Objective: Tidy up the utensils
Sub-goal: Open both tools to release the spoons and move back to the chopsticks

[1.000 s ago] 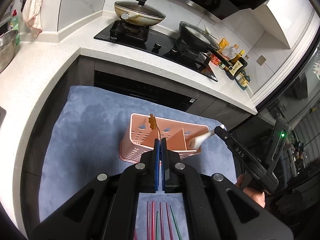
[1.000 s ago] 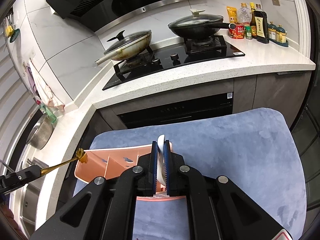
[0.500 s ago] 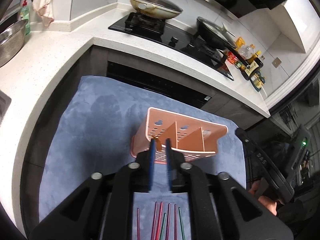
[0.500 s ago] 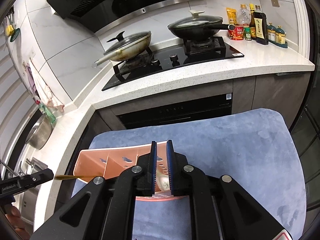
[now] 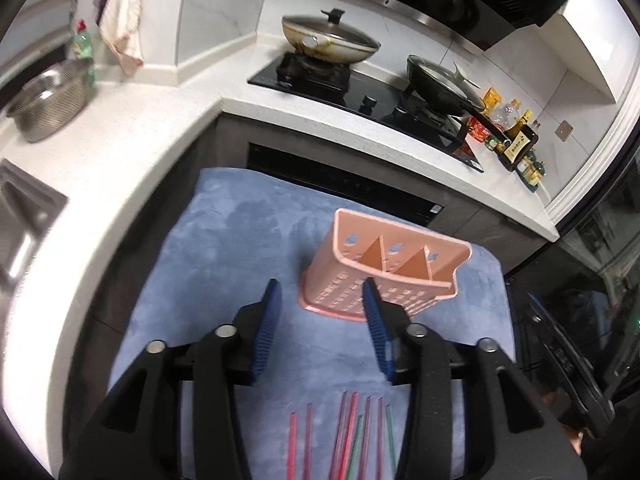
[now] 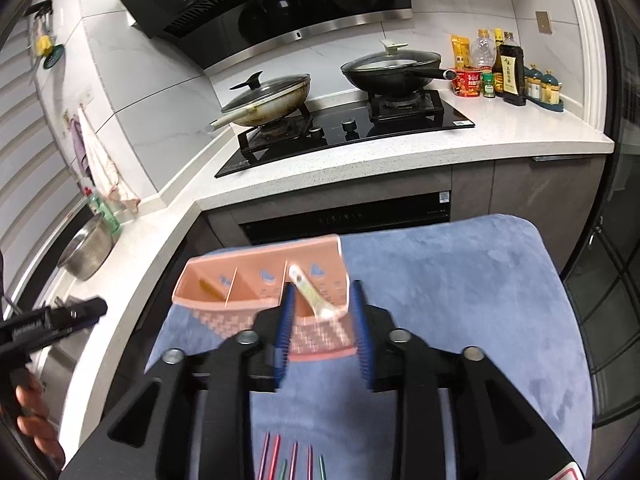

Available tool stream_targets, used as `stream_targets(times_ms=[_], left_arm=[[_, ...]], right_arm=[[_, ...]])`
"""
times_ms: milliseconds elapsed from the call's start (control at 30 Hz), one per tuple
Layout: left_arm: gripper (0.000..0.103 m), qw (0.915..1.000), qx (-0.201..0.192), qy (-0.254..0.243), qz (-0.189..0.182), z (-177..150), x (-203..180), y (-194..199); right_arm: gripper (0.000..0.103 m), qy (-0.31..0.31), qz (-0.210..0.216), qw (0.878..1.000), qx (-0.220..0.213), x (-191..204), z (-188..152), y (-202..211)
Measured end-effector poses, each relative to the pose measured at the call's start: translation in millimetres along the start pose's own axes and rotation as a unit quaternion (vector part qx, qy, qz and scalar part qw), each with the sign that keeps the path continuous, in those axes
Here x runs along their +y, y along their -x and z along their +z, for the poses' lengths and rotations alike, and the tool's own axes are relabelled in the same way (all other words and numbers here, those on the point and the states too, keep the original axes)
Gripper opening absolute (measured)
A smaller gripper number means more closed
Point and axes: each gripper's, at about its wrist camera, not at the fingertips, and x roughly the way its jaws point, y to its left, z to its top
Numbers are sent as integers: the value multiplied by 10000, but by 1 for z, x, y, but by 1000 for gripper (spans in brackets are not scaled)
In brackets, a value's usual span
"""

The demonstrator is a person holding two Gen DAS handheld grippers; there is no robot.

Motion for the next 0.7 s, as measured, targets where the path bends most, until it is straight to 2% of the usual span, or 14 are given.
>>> stream_targets(times_ms=[233, 700], left_arm=[[43, 9984, -153, -347, 430, -66, 9, 27], [43, 9960, 219, -438, 751, -206, 37, 35]], right_arm=[[31, 110, -99, 9998, 166, -4, -62, 43], [31, 465, -489, 9932, 951, -9, -220, 91]])
